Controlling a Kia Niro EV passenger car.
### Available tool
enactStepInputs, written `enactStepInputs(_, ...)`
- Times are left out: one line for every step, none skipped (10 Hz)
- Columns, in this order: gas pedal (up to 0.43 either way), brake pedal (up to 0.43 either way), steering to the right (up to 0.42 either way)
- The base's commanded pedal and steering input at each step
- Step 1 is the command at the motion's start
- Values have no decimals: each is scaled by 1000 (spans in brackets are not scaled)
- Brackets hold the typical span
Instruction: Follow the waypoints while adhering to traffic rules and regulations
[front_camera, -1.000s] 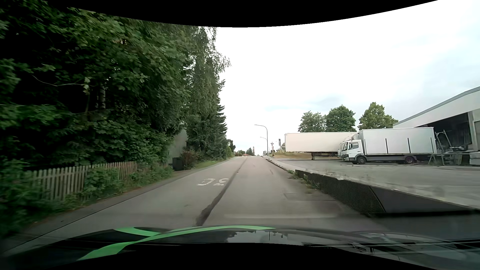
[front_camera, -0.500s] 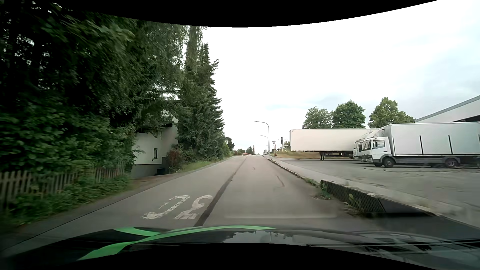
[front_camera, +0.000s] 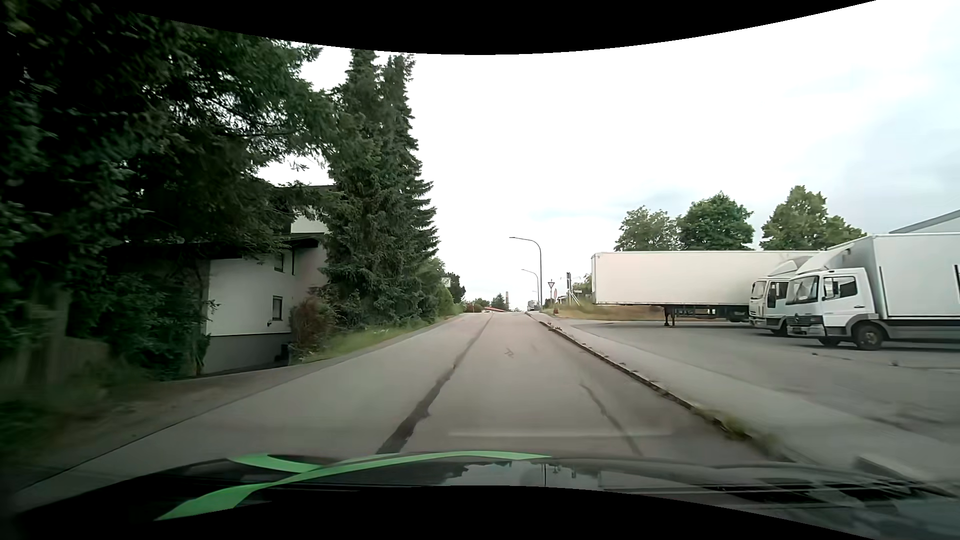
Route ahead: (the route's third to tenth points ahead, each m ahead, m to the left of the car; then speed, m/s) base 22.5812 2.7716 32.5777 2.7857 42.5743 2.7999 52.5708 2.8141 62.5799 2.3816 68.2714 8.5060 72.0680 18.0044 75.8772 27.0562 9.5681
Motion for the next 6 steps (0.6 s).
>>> enactStepInputs(248,0,3)
enactStepInputs(248,0,3)
enactStepInputs(248,0,3)
enactStepInputs(240,0,3)
enactStepInputs(209,0,3)
enactStepInputs(209,0,3)
